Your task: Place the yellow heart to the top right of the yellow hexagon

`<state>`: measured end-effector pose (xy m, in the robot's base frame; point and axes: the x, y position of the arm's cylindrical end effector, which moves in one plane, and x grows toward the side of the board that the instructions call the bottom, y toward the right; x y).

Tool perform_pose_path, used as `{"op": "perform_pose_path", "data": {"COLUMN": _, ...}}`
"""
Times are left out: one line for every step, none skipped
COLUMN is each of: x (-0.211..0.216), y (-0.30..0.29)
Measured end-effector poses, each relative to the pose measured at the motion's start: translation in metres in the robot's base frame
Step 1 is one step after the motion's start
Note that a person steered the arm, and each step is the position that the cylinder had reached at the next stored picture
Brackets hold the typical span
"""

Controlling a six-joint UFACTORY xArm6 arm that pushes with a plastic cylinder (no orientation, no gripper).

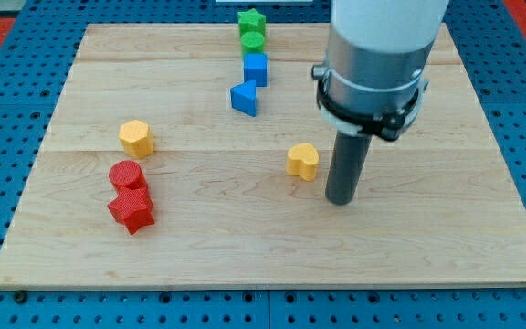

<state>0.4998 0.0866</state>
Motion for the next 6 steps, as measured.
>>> {"op": "perform_pose_path", "data": {"x": -0.043, "y": -0.034}}
{"op": "perform_pose_path", "data": {"x": -0.063, "y": -0.128}}
{"op": "perform_pose_path", "data": {"x": -0.040, "y": -0.115}}
{"op": "perform_pose_path", "data": {"x": -0.010, "y": -0.110}}
{"op": "perform_pose_path", "data": {"x": -0.014, "y": -0.161}}
{"op": "perform_pose_path", "data": {"x": -0.039, "y": -0.176}}
